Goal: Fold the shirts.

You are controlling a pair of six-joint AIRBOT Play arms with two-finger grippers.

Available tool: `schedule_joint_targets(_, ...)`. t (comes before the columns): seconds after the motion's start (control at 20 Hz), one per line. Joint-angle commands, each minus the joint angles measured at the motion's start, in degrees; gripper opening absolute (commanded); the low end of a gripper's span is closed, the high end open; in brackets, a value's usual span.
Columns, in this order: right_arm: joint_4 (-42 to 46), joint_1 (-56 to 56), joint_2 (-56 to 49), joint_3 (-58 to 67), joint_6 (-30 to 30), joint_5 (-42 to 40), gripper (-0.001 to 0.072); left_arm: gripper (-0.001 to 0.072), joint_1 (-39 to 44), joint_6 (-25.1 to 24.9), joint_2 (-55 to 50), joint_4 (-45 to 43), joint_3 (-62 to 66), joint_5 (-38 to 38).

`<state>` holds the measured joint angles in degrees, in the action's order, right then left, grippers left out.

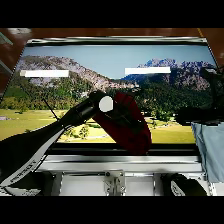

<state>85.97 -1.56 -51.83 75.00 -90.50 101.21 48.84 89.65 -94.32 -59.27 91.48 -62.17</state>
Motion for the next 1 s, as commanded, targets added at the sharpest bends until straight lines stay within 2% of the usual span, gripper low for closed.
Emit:
schedule_joint_targets(0.0, 1.79, -0.04, 0.5, -0.02, -3.82, 1.9, 0.0693, 0.0698, -6.88, -0.15, -0.13, 1.49, 0.31, -3.23)
schedule_joint_targets(0.2, -0.13, -0.04, 0.52, -0.02, -5.79, 2.29, 0.0692, 0.0697, -18.8, -0.48, 1.46, 1.51, 0.28, -10.29)
schedule_joint_targets(0.35, -1.6, -0.04, 0.5, -0.02, -6.08, 2.34, 0.0693, 0.0698, -24.04, -0.44, 1.44, 1.49, 0.26, -13.49)
schedule_joint_targets(0.95, -5.11, -0.04, 0.5, -0.02, -7.19, 2.1, 0.0693, 0.0698, -25.9, -0.46, 1.44, 1.46, 0.26, -16.55)
